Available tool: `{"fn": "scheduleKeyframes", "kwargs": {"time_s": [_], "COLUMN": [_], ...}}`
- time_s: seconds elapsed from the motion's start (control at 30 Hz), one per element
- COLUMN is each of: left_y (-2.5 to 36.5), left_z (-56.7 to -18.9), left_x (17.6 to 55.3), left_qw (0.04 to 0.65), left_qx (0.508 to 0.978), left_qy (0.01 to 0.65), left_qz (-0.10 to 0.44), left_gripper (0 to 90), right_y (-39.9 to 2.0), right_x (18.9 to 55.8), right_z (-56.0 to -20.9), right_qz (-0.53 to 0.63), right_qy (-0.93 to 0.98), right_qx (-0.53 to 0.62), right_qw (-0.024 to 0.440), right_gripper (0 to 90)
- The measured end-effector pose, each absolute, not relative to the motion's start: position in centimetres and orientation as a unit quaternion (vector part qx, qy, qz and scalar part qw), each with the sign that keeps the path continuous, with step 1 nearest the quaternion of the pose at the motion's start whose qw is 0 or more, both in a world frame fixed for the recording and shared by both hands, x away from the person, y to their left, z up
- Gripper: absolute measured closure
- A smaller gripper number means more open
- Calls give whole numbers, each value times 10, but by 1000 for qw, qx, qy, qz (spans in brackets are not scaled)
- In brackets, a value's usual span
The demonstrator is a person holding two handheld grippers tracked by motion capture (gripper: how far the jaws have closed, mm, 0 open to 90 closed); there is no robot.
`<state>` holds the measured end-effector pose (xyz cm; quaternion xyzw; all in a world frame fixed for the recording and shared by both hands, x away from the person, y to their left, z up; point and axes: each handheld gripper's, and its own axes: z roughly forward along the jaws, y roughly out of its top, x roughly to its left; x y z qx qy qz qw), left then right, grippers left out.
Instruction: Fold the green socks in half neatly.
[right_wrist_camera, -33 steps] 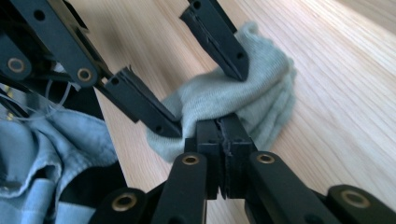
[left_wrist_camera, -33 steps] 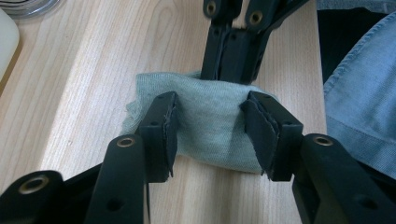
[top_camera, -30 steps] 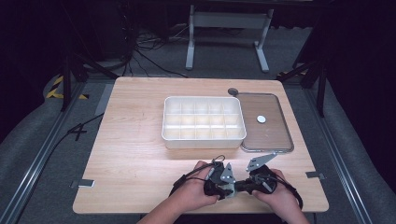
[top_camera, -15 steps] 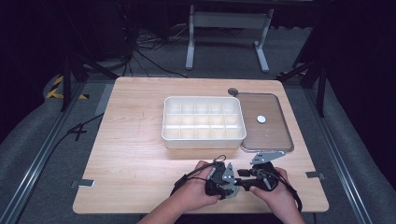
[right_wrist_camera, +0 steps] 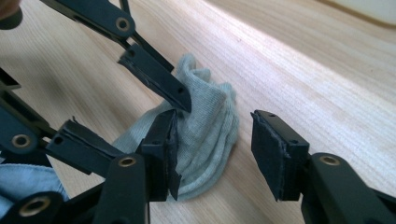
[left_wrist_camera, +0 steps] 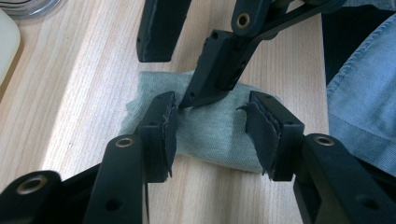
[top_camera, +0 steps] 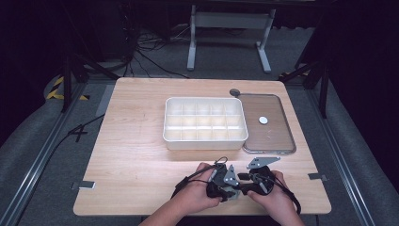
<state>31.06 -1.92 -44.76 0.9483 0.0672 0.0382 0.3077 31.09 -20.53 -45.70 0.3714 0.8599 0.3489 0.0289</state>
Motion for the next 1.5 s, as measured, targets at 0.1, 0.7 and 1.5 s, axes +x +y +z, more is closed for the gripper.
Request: {"fn": "scheduleKeyframes", "kwargs": {"time_s": [0.1,0.7,1.5], "left_y": [-17,15,65], "left_z": [-446,-439,-421], "left_x": [310,311,332], "left_qw": [307,307,355], "left_qx": [948,942,912], "left_qy": [68,113,184], "left_qz": [48,75,89], "left_gripper": [516,485,493], "right_y": [-205,-213,-201], "right_x": [312,337,329], "right_z": [-458,-468,-428], "right_qz": [344,347,347], "right_qy": [861,846,883], "right_qx": [374,388,316], "right_qw": [19,-114,17], "right_gripper": [525,664,771]}}
